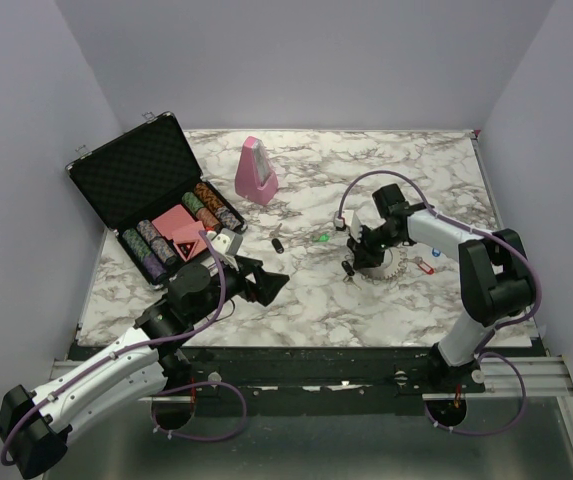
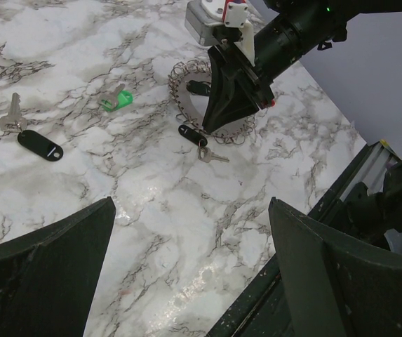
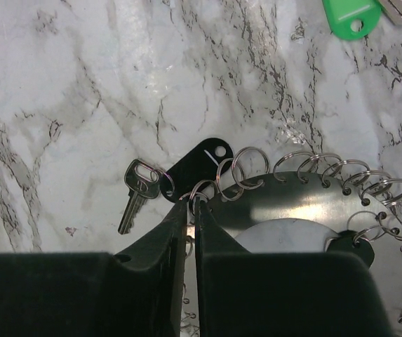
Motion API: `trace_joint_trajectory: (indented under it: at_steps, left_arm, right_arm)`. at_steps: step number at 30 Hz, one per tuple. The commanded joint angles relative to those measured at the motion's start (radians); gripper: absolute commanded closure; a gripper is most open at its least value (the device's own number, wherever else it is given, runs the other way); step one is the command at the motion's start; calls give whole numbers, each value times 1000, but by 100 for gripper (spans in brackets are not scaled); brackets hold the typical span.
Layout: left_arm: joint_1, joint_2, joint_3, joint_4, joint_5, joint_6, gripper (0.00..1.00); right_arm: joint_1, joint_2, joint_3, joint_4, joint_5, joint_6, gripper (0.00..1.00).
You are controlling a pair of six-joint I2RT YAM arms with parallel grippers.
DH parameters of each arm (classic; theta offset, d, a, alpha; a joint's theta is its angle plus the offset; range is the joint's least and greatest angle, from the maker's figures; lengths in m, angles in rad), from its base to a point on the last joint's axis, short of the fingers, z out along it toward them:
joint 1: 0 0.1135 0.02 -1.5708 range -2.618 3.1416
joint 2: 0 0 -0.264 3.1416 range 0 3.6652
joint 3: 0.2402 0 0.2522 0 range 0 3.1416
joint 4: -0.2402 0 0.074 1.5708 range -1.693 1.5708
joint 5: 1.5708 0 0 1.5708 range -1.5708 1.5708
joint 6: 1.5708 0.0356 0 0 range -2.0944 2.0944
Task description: Put the keys on the keyring
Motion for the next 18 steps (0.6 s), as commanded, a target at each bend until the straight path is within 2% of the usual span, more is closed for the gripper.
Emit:
trace_joint_trajectory:
  at_steps: [1,7,13,18]
  left_arm:
    - [4,-7,-7,18,17,-5,1]
    - [6,-14,-10,15,17,-8,1]
    - [4,-13,-9,16,18,-8,1]
    - [6,-7,-9,21,20,-8,1]
  right_arm:
    - [7,19,-2,4,7,14,86]
    - [7,17,9,-10,-3,12,92]
    - [7,23,-4,19,40,29,73]
    - [10,25,-7,27,41,32,69]
